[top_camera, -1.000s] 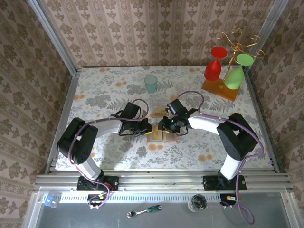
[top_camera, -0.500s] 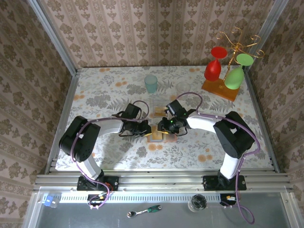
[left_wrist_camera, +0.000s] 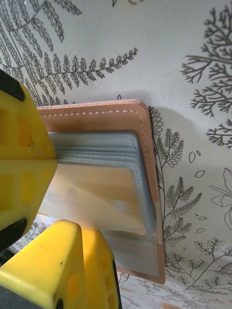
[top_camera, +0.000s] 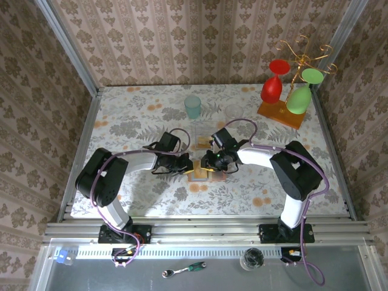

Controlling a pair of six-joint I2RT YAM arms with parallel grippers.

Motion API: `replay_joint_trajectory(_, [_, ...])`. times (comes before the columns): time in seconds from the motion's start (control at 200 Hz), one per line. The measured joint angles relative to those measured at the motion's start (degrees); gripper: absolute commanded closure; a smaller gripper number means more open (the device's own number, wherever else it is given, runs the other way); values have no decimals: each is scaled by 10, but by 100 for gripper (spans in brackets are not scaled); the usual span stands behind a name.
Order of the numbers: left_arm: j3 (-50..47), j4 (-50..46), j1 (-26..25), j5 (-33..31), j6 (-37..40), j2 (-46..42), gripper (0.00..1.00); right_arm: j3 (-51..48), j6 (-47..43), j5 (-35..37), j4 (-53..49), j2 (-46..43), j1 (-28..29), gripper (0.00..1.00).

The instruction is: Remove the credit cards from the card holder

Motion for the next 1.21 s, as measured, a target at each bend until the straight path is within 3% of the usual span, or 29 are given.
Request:
replay_joint_trajectory(0.195, [0, 0, 0, 0, 0, 0, 100, 0, 0, -5, 1, 0, 0, 81])
replay_joint_trajectory(1.205, [5, -11, 0, 0, 0, 1, 100, 1, -12, 33, -30, -9, 0, 79])
